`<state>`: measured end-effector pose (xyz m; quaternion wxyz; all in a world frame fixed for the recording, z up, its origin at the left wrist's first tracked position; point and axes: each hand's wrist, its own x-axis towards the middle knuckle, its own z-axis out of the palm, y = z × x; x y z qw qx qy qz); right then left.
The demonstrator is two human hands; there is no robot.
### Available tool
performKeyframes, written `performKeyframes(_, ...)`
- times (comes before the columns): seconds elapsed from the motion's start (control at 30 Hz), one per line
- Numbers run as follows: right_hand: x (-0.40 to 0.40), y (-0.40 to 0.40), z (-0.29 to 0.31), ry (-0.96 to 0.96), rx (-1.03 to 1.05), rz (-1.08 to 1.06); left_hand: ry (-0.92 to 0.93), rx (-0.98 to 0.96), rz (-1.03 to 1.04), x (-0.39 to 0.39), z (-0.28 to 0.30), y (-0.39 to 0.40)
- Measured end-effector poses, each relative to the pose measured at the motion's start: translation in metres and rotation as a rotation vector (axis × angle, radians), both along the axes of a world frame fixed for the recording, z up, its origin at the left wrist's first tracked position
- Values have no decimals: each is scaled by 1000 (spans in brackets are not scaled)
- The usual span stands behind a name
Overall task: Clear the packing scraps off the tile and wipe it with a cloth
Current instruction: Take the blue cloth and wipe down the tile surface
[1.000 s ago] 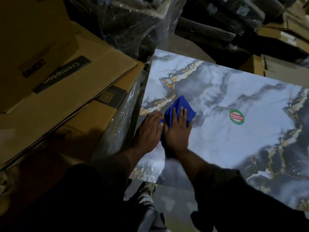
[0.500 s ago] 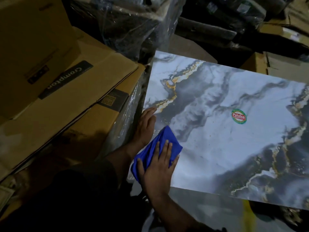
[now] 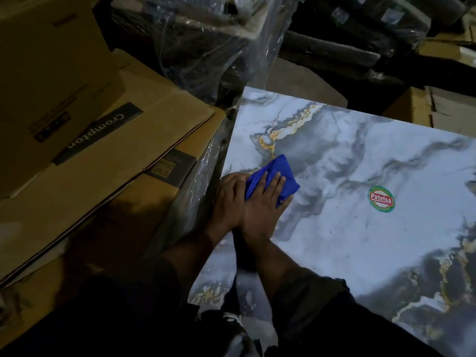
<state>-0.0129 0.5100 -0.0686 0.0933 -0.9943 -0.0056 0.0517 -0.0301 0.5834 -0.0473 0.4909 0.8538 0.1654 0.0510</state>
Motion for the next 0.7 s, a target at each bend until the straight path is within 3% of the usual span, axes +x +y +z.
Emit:
performKeyframes(0.57, 201, -1, -18, -177, 62, -118, -84, 363, -124, 131, -16, 19)
performKeyframes(0.7, 256, -1, -18, -149, 33, -92, -176, 422, -143, 138, -29, 20)
